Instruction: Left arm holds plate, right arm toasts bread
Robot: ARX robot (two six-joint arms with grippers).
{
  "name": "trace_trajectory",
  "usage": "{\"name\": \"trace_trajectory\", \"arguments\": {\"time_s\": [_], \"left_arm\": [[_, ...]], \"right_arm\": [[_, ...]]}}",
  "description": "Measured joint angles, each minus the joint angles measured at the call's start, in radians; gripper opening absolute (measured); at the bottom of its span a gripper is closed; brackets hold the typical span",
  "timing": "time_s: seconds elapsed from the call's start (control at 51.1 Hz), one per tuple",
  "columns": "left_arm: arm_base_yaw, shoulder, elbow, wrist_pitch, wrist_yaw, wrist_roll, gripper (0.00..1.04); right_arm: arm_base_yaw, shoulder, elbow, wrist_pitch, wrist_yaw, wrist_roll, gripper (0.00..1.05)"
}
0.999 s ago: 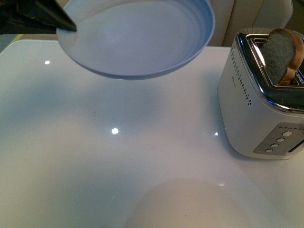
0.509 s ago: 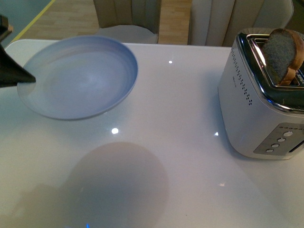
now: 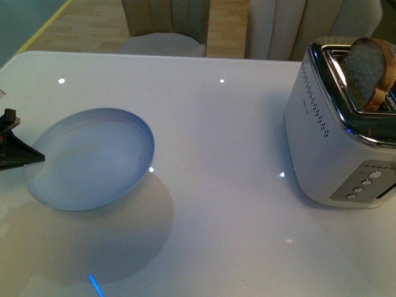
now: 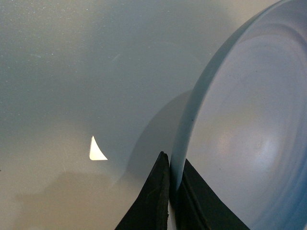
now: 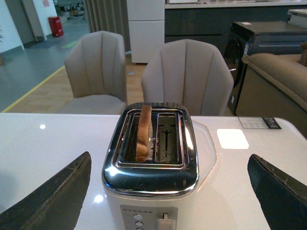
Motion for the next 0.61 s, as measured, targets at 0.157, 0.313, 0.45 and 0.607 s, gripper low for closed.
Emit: {"name": "trace_trajectory", "arguments": {"time_s": [0.157, 0.313, 0.45, 0.607], "left_arm": [[0.015, 0.059, 0.04, 0.008, 0.014, 0.023, 0.03], [0.028, 0.122, 0.095, 0.005, 0.011, 0.044, 0.03], [0.034, 0.166, 0.132, 0.004, -0.003, 0.059, 0.03], [0.039, 0.21, 0.177, 0.006, -0.019, 0.073, 0.03]], "right_arm": [[0.0, 0.0, 0.0, 0.0, 0.0, 0.0, 0.96], [0.0, 0.0, 0.0, 0.0, 0.0, 0.0, 0.96], [0.0, 0.0, 0.0, 0.0, 0.0, 0.0, 0.96], [0.0, 0.0, 0.0, 0.0, 0.0, 0.0, 0.96]]}}
